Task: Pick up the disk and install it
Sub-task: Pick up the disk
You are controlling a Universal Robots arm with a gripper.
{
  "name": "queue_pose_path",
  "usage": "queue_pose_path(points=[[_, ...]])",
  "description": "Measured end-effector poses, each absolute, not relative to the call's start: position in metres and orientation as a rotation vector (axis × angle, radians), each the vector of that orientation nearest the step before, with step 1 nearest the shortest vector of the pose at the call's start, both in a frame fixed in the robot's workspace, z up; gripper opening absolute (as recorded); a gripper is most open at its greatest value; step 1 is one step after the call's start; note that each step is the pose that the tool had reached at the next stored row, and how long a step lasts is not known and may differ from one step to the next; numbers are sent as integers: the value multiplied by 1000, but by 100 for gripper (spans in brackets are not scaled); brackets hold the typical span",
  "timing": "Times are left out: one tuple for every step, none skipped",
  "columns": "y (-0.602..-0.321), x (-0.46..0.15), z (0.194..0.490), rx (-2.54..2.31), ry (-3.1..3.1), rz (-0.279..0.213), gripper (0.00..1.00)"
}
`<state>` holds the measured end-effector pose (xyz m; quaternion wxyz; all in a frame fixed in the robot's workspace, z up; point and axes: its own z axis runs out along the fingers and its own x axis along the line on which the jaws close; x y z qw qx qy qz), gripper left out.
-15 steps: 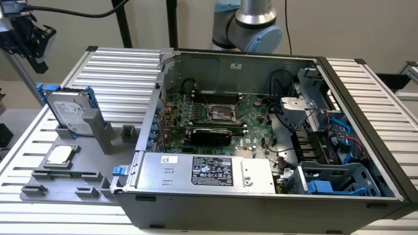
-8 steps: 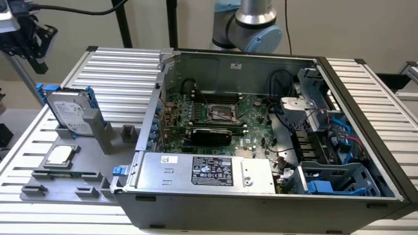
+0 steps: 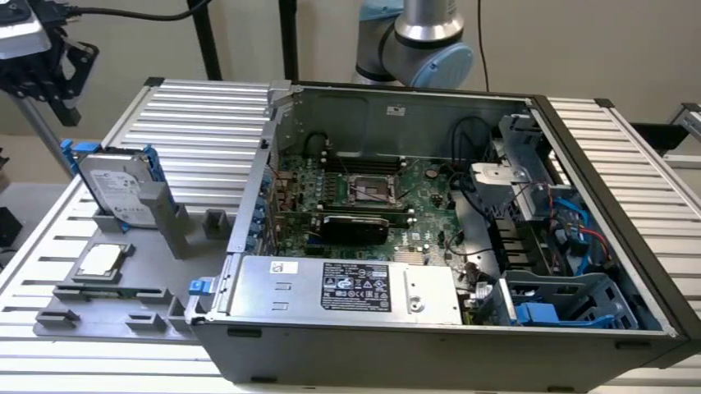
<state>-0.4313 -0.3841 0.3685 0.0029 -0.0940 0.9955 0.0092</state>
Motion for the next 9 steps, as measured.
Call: queue_pose_path(points=[[-384, -431, 368, -323, 3119, 29, 0], [-384, -431, 368, -352, 3116, 29, 0], [-384, -431, 367, -381, 3113, 29, 0], [-384, -431, 367, -409, 3110, 29, 0], [-384, -431, 367, -435, 3106, 29, 0], [-384, -431, 366, -466, 3102, 29, 0], [-384, -431, 366, -494, 3098, 29, 0], [-384, -431, 366, -522, 3093, 30, 0], [-384, -431, 366, -551, 3088, 30, 0]])
